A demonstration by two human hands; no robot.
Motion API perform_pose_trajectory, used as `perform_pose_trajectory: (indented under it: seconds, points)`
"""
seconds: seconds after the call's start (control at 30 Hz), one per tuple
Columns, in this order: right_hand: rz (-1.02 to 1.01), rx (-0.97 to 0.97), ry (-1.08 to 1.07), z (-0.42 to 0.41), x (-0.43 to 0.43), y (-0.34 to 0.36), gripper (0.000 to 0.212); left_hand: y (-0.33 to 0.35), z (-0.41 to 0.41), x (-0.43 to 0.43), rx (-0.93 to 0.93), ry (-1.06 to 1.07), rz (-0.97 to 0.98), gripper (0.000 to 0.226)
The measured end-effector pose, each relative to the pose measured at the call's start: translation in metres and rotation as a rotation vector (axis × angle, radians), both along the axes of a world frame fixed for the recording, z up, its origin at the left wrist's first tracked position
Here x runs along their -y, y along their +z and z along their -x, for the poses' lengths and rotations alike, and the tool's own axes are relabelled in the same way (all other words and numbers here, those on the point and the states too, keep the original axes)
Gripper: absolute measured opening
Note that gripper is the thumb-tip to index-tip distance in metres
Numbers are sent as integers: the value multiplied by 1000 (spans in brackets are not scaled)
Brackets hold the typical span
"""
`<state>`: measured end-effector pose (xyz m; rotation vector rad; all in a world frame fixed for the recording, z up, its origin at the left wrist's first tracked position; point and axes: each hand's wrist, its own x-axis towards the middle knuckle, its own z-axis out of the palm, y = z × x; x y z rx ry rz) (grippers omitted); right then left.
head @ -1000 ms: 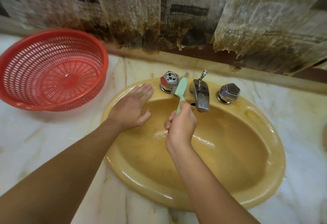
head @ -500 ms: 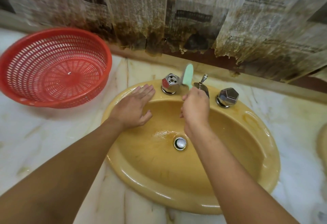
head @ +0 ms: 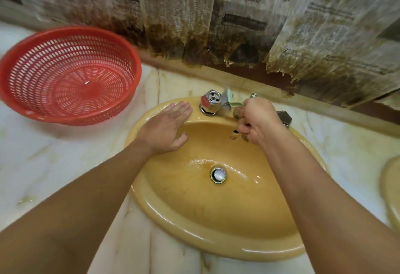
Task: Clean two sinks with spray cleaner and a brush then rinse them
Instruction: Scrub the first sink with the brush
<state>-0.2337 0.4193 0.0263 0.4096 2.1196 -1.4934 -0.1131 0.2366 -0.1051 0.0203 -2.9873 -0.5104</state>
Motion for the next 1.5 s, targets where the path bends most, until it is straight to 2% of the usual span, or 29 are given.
perform_pose_trajectory:
  seconds: [0.17, 0.3, 0.47, 0.67, 0.83, 0.97, 1.07, 1.2, 1.33, 1.43, 1.5]
  points:
    - [-156, -111, 151, 13, 7, 11, 18, -1, 0, 1, -5, -4, -12, 81]
    - [-509, -307, 478, 39, 13, 35, 15, -2, 1, 1, 1, -3, -15, 83]
    - [-780, -358, 804, 66, 33, 57, 24, -3, 1, 0, -2, -1, -20, 83]
    - [-884, -304, 926, 86, 55, 64, 37, -2, 1, 0, -12, -2, -22, 83]
    - [-832, -244, 943, 92, 78, 63, 34, -2, 0, 0, -9, -5, -25, 82]
    - [-959, -335, 1066, 85, 95, 64, 34, -1, 0, 0, -7, 2, -27, 82]
    - [-965, -358, 1119, 83, 106, 65, 35, -1, 0, 0, -17, 0, -27, 80]
    - [-1080, -537, 1227, 72, 121, 69, 35, 0, 0, 0, -17, 7, -24, 80]
    - [-1077, -508, 1318, 60, 134, 64, 33, 2, 0, -1, -12, 8, -15, 80]
    - [-1201, -697, 1387, 46, 145, 60, 27, 3, -1, -2, 1, 27, -7, 80]
    - [-1233, -699, 1454, 39, 150, 58, 23, 3, -1, -2, 0, 41, 0, 78]
